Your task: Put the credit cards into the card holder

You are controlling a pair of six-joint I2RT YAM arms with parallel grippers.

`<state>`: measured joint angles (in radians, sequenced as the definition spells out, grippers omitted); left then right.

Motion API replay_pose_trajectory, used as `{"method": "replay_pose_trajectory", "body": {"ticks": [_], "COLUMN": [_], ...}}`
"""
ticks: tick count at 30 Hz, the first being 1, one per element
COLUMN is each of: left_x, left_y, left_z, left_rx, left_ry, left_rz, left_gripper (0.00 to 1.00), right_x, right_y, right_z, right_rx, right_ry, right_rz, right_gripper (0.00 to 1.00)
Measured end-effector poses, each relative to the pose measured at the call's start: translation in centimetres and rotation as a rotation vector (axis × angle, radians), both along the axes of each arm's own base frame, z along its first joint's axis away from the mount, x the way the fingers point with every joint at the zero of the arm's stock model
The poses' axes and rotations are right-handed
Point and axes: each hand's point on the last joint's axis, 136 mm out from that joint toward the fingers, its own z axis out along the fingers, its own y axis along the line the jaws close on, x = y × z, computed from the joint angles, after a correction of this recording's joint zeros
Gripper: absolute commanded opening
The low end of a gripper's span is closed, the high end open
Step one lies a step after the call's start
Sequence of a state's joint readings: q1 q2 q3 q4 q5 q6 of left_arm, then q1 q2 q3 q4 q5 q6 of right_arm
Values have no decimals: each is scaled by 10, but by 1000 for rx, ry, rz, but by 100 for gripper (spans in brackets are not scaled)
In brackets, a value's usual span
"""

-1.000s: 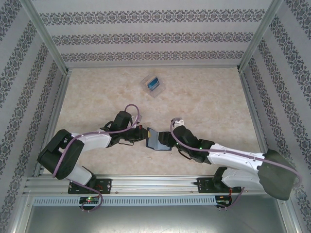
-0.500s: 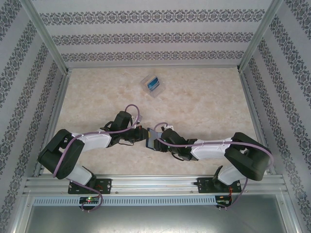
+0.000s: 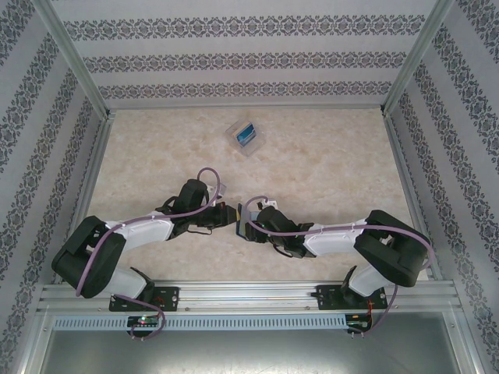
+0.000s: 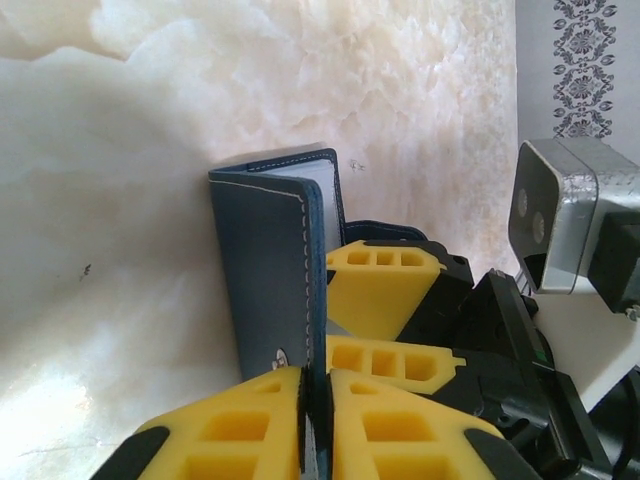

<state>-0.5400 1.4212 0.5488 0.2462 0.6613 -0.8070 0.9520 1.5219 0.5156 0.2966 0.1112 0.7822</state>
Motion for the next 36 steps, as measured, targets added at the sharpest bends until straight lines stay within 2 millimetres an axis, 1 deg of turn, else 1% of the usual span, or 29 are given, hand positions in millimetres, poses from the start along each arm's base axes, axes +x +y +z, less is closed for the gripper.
{"method": "replay_pose_trajectory", "body": {"ticks": [1,3,5,6,12,13,14,22,23,24,25,26,28,29,33,36], "left_x": [-1,-2,-2,-2,-2,-2,-2,-2,-2,-2,-2,-2,-2,-2,-1,-1], "left_y": [0,-1,0,0,0,0,0,-2,-2,-2,-2,-2,-3,-3,-4,-3], "left_z": [-1,-4,-8,-9,-11,-11,-11,-10,-10,-10,-10,-10,-9,-8,-7,-6], "left_rx": [0,2,6,8,11,10,10,1,1,1,1,0,-8,-10,-17,-20], "left_ry": [1,9,22,27,28,26,25,25,25,24,23,23,23,20,15,6], "left_rz": [-4,-14,-16,-16,-17,-18,-18,-25,-25,-25,-26,-27,-30,-30,-28,-28], "left_gripper": [33,35,35,32,4,0,0,0,5,17,26,28,28,26,1,0], "right_x": [0,1,2,2,2,2,2,3,3,3,2,2,2,2,2,2], "right_y": [0,1,2,3,3,3,3,4,4,4,4,4,5,5,5,5], "right_z": [0,0,0,0,0,0,0,1,2,2,1,2,2,2,2,1], "right_rx": [0,-1,-1,-1,-2,-2,-2,3,3,2,1,1,-1,-1,0,0], "right_ry": [0,0,0,-1,-2,-2,-2,-8,-8,-9,-10,-11,-13,-14,-13,-11], "right_rz": [0,0,0,1,2,2,2,5,6,7,9,13,19,20,21,22], "right_gripper": [46,46,46,46,46,46,46,51,51,51,50,50,49,49,49,48]}}
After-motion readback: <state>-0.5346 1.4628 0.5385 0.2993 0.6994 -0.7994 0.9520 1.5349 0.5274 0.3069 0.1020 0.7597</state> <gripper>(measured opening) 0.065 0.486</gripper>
